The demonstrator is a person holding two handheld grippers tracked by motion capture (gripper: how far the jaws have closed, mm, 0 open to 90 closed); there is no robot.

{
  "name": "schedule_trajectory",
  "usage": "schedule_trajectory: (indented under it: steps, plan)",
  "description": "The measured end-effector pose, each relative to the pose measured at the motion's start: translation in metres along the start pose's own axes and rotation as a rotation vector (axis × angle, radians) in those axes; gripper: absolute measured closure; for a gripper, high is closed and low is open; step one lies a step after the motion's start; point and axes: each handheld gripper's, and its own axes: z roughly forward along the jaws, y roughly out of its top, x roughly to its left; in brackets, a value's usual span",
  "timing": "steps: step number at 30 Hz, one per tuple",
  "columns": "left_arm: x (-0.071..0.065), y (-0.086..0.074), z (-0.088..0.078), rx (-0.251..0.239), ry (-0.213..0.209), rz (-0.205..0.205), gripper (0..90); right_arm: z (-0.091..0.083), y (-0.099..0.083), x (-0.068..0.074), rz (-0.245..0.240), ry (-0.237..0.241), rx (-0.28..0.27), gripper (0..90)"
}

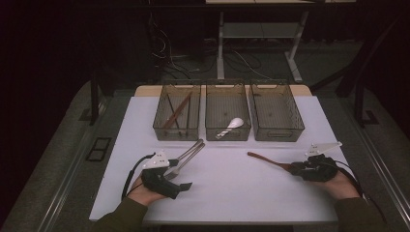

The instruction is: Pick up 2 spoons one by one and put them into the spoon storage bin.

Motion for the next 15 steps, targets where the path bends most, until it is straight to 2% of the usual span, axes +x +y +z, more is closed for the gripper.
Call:
schedule_trajectory:
  steps: [3, 9, 15]
  plan:
    - [0.0000, -0.0001, -0.0002, -0.003, -0.002, -0.001, 1.4, -0.0002, -0.0001, -0.0018, 0.018, 0.006, -0.003, 71.5]
    - [-0.0002, 0.0001, 0.0005, 0.000, -0.007, 0.003, 1.4, -0.0006, -0.0010, -0.0027, 0.025, -0.002, -0.010, 77.4]
    - [-0.0001, 0.0003, 0.0006, 0.000, -0.010, 0.002, 1.4, -0.0010, -0.0022, -0.0039, 0.034, 0.007, -0.017, 78.6]
